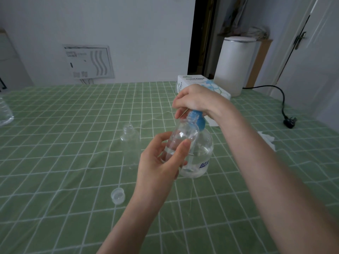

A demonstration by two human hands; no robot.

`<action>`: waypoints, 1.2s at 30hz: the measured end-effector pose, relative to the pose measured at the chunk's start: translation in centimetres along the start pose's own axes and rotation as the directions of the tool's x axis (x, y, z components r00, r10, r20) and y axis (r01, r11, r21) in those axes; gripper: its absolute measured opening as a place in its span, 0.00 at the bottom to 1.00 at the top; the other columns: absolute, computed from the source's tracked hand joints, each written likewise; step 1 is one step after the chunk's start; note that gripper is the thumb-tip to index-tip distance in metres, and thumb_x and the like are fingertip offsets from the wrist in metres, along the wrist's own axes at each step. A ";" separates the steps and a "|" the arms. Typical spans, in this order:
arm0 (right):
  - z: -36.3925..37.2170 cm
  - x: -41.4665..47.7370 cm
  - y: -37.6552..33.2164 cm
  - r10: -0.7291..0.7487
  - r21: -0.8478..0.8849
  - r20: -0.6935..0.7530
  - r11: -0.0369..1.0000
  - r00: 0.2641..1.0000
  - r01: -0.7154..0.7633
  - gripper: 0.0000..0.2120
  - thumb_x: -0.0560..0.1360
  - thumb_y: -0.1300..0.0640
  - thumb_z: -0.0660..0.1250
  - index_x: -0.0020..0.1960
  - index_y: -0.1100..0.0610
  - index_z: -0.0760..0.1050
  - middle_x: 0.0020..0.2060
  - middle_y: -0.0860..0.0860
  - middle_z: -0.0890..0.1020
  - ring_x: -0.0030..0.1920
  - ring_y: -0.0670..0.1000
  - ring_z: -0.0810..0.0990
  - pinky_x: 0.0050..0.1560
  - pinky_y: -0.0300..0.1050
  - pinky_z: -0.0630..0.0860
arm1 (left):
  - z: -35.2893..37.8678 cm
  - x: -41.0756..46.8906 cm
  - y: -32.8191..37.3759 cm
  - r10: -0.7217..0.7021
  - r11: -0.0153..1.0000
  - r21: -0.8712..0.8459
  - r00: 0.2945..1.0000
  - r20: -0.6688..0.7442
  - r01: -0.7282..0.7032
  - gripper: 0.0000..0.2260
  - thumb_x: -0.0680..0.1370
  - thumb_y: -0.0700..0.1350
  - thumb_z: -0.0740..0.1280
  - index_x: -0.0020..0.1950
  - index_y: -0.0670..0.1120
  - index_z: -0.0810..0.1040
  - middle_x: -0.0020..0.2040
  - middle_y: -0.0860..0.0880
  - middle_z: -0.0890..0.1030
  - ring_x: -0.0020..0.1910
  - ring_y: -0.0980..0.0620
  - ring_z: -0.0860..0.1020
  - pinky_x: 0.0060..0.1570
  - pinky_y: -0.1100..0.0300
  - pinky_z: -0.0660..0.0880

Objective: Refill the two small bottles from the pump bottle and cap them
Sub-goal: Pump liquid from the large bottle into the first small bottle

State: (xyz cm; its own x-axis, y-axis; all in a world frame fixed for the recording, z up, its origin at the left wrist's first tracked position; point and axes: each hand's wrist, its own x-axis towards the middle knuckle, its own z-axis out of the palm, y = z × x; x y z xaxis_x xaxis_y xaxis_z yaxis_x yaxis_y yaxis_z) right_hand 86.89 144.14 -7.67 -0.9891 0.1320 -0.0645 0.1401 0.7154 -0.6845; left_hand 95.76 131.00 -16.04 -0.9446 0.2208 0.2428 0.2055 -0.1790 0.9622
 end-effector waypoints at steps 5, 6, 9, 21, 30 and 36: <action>-0.2 0.1 -0.4 0.022 0.000 0.013 1.000 1.000 -0.022 0.11 0.76 0.60 0.68 0.57 0.62 0.79 0.52 0.59 0.85 0.56 0.60 0.83 0.61 0.59 0.78 | 0.0 0.0 0.0 -0.004 1.000 -0.018 1.000 0.001 0.004 0.12 0.63 0.58 0.69 0.43 0.56 0.79 0.35 0.54 0.82 0.30 0.57 0.79 0.25 0.69 0.70; -0.1 0.1 -0.4 0.024 0.002 0.011 1.000 1.000 -0.024 0.11 0.76 0.60 0.68 0.57 0.62 0.79 0.51 0.59 0.85 0.56 0.60 0.83 0.61 0.60 0.78 | 0.0 0.0 0.0 -0.003 1.000 -0.019 1.000 0.001 0.003 0.12 0.63 0.58 0.69 0.43 0.56 0.79 0.35 0.54 0.82 0.30 0.57 0.79 0.25 0.69 0.70; 0.0 0.1 -0.1 0.017 0.017 0.019 1.000 1.000 -0.017 0.07 0.76 0.62 0.67 0.53 0.62 0.80 0.41 0.52 0.86 0.57 0.59 0.83 0.62 0.59 0.78 | -0.1 0.0 0.0 -0.003 1.000 -0.016 1.000 0.007 0.003 0.13 0.63 0.59 0.69 0.44 0.56 0.79 0.35 0.55 0.82 0.31 0.57 0.79 0.25 0.69 0.70; 0.6 -0.1 0.4 0.005 0.030 0.017 1.000 1.000 -0.005 0.09 0.77 0.64 0.65 0.55 0.63 0.80 0.37 0.51 0.85 0.56 0.59 0.83 0.62 0.56 0.77 | -0.1 0.0 -0.4 -0.014 1.000 -0.007 1.000 0.001 0.014 0.12 0.63 0.60 0.69 0.42 0.57 0.80 0.35 0.55 0.82 0.30 0.58 0.79 0.25 0.69 0.69; -0.1 -0.1 -0.2 -0.014 0.049 0.005 0.999 1.000 0.013 0.04 0.77 0.61 0.65 0.51 0.59 0.78 0.34 0.50 0.84 0.55 0.59 0.83 0.62 0.59 0.77 | -0.1 0.0 0.0 -0.003 1.000 -0.014 1.000 0.011 0.003 0.12 0.64 0.59 0.68 0.44 0.57 0.79 0.36 0.55 0.83 0.31 0.58 0.79 0.25 0.70 0.70; 0.1 -0.2 -0.2 0.010 0.034 0.024 0.999 1.000 -0.010 0.08 0.76 0.63 0.65 0.53 0.62 0.81 0.39 0.52 0.85 0.57 0.59 0.83 0.62 0.57 0.78 | -0.1 0.0 -0.1 -0.009 1.000 -0.024 1.000 0.005 0.009 0.13 0.63 0.59 0.69 0.43 0.56 0.79 0.35 0.54 0.82 0.31 0.57 0.79 0.25 0.69 0.70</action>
State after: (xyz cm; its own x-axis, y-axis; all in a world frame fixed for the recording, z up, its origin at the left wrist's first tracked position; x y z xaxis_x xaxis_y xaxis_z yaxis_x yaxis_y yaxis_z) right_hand 87.01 143.90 -7.58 -0.9885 0.1226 -0.0881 0.1487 0.6902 -0.7081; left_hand 95.71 130.92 -16.17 -0.9450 0.2276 0.2349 0.1908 -0.1997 0.9611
